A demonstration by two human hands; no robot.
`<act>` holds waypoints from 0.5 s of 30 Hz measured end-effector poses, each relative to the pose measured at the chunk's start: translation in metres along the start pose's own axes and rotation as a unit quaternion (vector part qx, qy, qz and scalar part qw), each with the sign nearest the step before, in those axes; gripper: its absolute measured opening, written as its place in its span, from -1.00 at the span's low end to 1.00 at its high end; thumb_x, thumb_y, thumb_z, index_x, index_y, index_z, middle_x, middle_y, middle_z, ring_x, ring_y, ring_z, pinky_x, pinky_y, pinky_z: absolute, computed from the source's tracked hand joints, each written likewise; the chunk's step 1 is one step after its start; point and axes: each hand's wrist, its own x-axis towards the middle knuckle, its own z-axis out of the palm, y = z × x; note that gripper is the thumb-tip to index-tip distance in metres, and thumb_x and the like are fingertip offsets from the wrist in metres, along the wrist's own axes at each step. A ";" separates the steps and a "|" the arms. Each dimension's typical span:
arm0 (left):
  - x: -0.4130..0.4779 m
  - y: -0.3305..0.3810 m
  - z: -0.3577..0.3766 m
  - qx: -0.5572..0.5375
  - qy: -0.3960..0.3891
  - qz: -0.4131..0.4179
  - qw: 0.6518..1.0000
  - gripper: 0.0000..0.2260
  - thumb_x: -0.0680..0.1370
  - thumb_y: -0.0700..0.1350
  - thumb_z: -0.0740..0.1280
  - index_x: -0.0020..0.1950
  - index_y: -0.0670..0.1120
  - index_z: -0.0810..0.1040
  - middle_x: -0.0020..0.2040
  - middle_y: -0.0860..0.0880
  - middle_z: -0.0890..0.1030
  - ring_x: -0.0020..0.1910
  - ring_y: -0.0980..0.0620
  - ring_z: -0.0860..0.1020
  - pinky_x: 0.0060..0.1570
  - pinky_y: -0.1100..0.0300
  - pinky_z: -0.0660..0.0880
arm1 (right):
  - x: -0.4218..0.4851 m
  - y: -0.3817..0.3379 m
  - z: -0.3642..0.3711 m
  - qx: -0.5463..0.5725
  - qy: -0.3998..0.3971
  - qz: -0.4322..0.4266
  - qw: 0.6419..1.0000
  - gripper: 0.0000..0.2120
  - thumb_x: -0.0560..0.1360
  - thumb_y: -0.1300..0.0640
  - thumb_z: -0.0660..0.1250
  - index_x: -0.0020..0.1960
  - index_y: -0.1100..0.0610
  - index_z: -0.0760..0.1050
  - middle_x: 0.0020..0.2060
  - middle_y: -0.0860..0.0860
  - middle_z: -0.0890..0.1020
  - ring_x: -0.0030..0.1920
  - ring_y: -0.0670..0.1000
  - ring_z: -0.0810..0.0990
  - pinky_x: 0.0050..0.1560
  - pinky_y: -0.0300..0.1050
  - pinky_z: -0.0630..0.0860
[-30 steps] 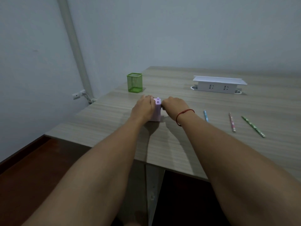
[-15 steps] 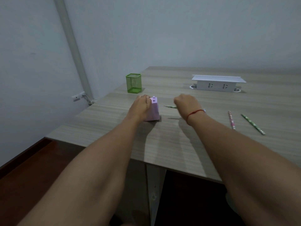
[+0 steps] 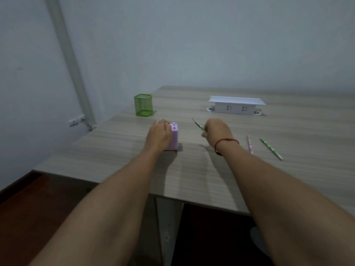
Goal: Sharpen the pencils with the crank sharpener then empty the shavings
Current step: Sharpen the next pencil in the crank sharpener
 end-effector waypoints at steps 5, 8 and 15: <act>-0.012 0.011 0.002 -0.009 -0.015 0.004 1.000 -0.72 0.61 -0.15 0.08 0.14 -0.20 0.54 0.18 -0.23 0.53 0.15 -0.16 0.48 0.09 0.10 0.38 | -0.008 0.005 -0.005 0.043 0.004 0.024 0.999 -0.81 0.57 0.18 0.31 0.05 0.30 0.55 0.03 0.27 0.61 0.04 0.24 0.60 -0.02 -0.03 0.50; -0.019 0.019 0.005 -0.015 -0.022 0.004 1.000 -0.72 0.61 -0.14 0.07 0.13 -0.19 0.53 0.17 -0.22 0.53 0.14 -0.16 0.48 0.08 0.10 0.38 | -0.012 0.017 -0.017 0.064 0.030 0.064 0.995 -0.76 0.56 0.17 0.32 0.16 0.29 0.53 0.12 0.25 0.59 0.13 0.24 0.57 0.09 -0.01 0.49; -0.028 0.034 0.018 -0.030 -0.016 0.013 0.999 -0.71 0.61 -0.12 0.07 0.11 -0.17 0.54 0.15 -0.23 0.53 0.17 -0.19 0.46 0.15 0.03 0.40 | -0.021 0.053 -0.022 0.082 0.045 0.166 0.982 -0.81 0.53 0.24 0.33 0.09 0.33 0.58 0.10 0.30 0.61 0.11 0.26 0.60 0.07 -0.01 0.52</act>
